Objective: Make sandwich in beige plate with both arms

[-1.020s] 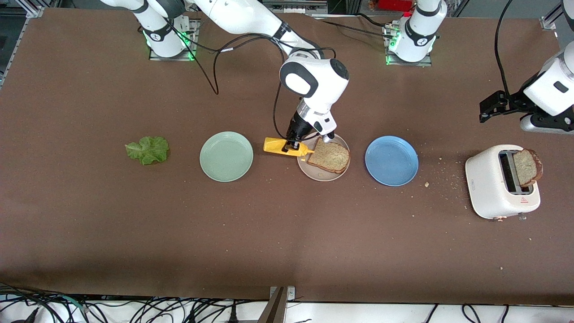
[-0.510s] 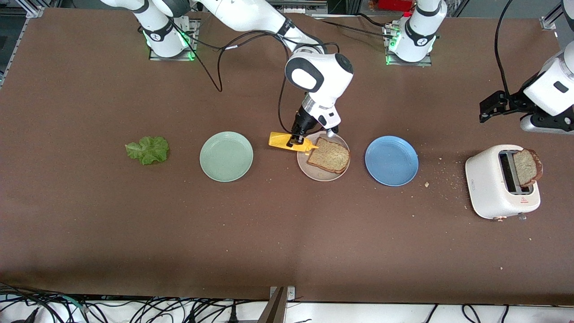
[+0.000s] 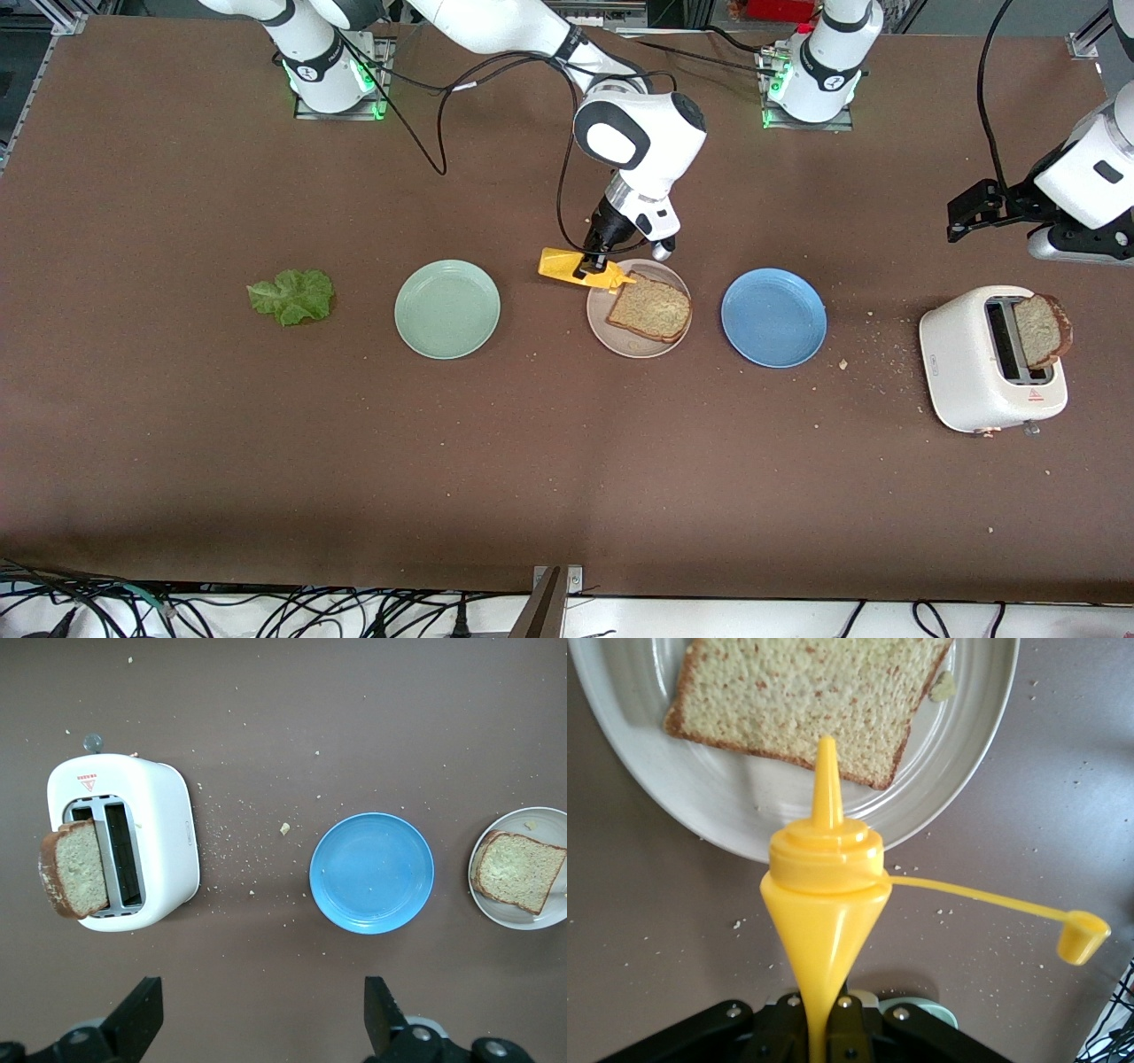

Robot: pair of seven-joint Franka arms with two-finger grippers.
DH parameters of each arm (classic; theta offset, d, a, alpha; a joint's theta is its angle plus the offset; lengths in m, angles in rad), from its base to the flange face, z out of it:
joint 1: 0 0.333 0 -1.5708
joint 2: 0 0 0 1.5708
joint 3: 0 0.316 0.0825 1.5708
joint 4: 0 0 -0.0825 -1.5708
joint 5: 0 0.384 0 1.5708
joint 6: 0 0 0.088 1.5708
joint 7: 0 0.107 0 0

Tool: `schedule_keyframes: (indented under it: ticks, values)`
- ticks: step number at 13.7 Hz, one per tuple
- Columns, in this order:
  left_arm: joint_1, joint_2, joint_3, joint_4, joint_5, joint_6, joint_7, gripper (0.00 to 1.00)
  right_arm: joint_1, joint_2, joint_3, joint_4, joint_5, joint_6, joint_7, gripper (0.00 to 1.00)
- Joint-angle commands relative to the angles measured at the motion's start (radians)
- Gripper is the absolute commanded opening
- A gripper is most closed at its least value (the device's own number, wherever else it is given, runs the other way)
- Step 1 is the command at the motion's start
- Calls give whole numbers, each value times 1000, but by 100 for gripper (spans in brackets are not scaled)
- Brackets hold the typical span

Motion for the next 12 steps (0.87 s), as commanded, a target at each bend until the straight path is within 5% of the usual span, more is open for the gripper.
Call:
schedule_keyframes:
  ticks: [1,12]
  values:
    - [8,-12,-1,2,-25,-1,4,100,-22,20,-4,46,-20,2,-9,2]
    - [8,-12,-1,2,-25,-1,4,100,-149,-9,4,75,67,98,-61,2]
